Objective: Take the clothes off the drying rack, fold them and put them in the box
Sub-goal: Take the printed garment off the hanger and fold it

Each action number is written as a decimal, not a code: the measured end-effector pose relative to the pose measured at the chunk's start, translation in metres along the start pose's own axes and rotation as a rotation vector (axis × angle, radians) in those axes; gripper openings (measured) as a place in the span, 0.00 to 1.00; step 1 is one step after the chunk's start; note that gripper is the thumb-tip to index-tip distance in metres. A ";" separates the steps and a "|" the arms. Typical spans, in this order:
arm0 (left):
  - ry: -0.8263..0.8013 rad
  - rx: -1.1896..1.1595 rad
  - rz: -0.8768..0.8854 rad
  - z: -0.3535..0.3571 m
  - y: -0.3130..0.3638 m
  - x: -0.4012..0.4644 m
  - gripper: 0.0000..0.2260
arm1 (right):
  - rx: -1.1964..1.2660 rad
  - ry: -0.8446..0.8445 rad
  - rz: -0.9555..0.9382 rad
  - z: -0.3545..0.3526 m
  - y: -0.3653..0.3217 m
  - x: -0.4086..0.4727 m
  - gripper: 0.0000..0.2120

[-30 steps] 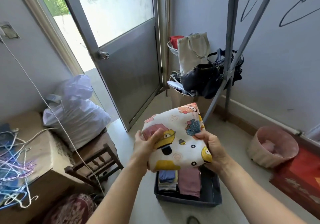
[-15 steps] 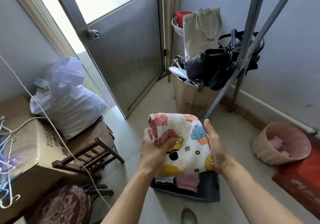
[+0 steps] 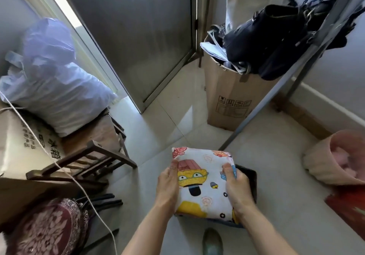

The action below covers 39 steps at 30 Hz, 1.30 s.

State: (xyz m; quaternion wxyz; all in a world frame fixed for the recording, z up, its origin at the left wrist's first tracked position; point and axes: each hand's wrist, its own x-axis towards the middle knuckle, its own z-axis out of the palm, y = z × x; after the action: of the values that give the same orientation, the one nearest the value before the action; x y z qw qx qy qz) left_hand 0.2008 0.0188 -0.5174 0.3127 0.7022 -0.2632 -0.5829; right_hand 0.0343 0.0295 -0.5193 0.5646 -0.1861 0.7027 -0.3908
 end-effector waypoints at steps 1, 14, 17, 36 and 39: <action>0.019 0.019 -0.039 0.001 -0.018 0.012 0.27 | 0.001 0.002 0.019 0.001 0.017 0.010 0.15; 0.059 0.316 -0.124 0.043 -0.203 0.120 0.13 | -0.194 0.021 0.104 -0.031 0.196 0.113 0.24; 0.021 0.217 -0.094 0.069 -0.222 0.149 0.16 | -0.211 0.012 0.103 -0.042 0.223 0.151 0.21; -0.267 0.542 0.000 0.150 -0.313 0.320 0.36 | -0.238 -0.153 0.070 -0.056 0.323 0.349 0.37; -0.266 0.612 -0.019 0.153 -0.320 0.329 0.36 | -0.315 -0.132 0.040 -0.052 0.335 0.358 0.36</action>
State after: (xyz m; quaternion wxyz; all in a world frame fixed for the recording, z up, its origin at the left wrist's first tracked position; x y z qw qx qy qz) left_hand 0.1117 -0.0303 -0.9908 0.0445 0.6836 -0.4582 -0.5663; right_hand -0.0590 0.0050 -1.0032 0.5811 -0.2834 0.7202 -0.2515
